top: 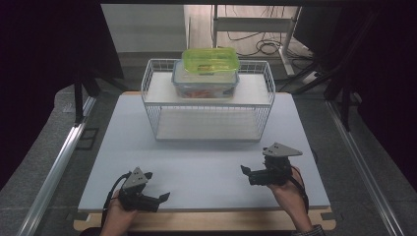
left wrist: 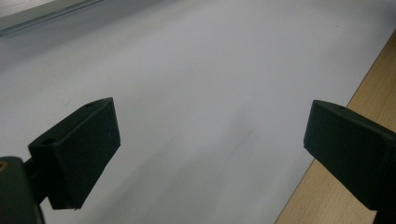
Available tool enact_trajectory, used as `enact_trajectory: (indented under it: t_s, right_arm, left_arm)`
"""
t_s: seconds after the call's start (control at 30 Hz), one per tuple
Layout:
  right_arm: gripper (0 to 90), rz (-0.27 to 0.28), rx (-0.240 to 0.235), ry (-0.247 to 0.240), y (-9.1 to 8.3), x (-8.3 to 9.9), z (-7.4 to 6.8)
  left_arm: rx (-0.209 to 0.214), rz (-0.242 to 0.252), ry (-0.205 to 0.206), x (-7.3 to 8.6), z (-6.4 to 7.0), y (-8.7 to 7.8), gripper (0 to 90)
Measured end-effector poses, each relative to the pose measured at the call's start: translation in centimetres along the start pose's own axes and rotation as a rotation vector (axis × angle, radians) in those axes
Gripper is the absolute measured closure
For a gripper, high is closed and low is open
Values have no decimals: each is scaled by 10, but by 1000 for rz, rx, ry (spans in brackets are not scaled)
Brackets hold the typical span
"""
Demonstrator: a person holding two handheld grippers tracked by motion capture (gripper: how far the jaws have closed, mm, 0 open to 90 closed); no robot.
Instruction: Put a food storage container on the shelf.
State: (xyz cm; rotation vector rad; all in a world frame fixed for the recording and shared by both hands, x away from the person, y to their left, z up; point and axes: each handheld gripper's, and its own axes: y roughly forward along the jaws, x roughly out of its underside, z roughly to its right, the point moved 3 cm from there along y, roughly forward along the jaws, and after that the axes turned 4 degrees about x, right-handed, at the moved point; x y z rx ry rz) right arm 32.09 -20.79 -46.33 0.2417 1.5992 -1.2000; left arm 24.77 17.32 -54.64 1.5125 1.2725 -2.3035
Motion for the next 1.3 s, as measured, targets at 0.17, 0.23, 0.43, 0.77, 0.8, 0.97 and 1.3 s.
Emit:
enact_trajectory:
  t_s: [0.17,0.23,0.43,0.77,0.8,0.97,1.3]
  right_arm:
    - [1,-1,13,11,-5,11,6]
    - [0,-3,18,17,-6,16,8]
    - [0,-17,28,33,-9,30,13]
    - [0,-50,42,39,-6,55,18]
    - [0,-56,41,38,-5,57,18]
    - [0,-79,24,48,-2,69,19]
    - [0,-145,26,52,7,82,21]
  left_arm:
    - [0,0,-1,0,0,0,36]
    - [0,-1,-1,0,0,0,36]
    - [1,0,-3,0,0,0,35]
    - [6,-3,-3,0,0,1,36]
    - [6,-3,-3,0,0,1,36]
    - [13,-9,1,1,1,2,37]
    - [27,-5,3,0,2,2,37]
